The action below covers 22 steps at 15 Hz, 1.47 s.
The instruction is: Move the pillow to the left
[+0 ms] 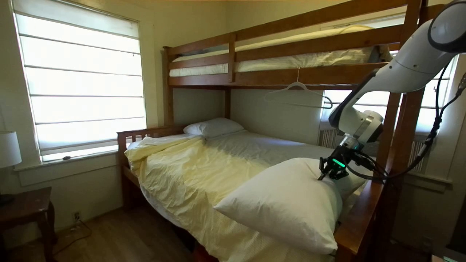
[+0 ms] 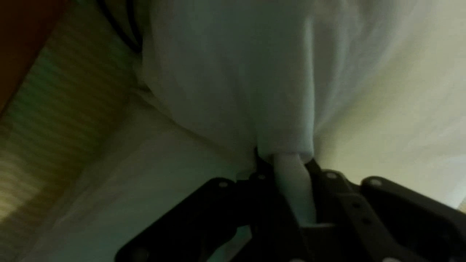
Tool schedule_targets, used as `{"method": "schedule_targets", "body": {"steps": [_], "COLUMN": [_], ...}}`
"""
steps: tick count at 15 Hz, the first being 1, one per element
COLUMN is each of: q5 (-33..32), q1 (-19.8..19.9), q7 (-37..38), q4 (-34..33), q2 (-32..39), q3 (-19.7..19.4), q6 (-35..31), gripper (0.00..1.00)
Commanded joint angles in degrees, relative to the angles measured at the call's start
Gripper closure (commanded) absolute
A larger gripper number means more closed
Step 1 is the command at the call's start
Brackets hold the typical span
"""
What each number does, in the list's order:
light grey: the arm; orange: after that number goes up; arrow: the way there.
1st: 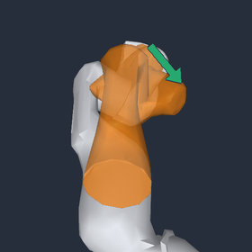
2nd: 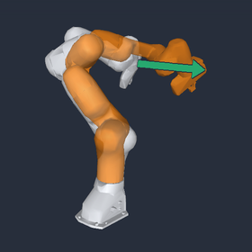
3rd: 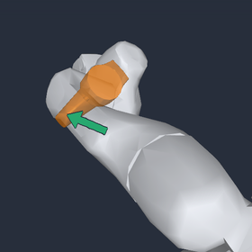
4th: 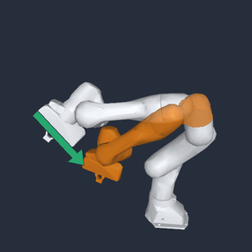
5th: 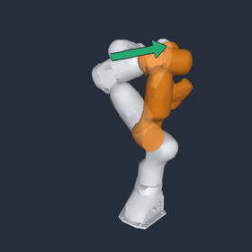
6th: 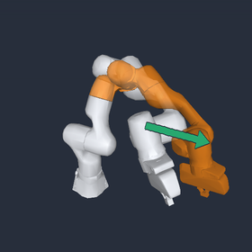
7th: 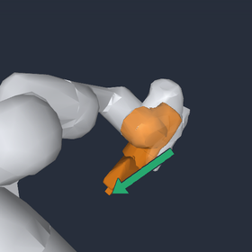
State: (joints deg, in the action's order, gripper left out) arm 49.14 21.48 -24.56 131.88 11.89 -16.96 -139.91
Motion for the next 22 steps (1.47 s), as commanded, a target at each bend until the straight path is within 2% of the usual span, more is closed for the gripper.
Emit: {"method": "schedule_targets", "body": {"steps": [1,9,15,20,22], "q5": [-2.11,-3.05,-6.71,-3.31,-2.04], "q1": [0.68,1.19,-1.09,-3.22,-3.25], "q7": [1.31,-1.44,0.10,0.16,1.46], "q4": [-0.31,-2.80,-10.68,-17.63,-21.46], "q2": [-1.09,-7.09,-12.28,-14.29,-13.77], "q3": [-0.20,-1.10,-0.25,0.68,0.16], "q6": [2.17,6.03,7.99,8.99,11.38], "gripper": [1.00,0.98,0.98,0.98,0.98]}}
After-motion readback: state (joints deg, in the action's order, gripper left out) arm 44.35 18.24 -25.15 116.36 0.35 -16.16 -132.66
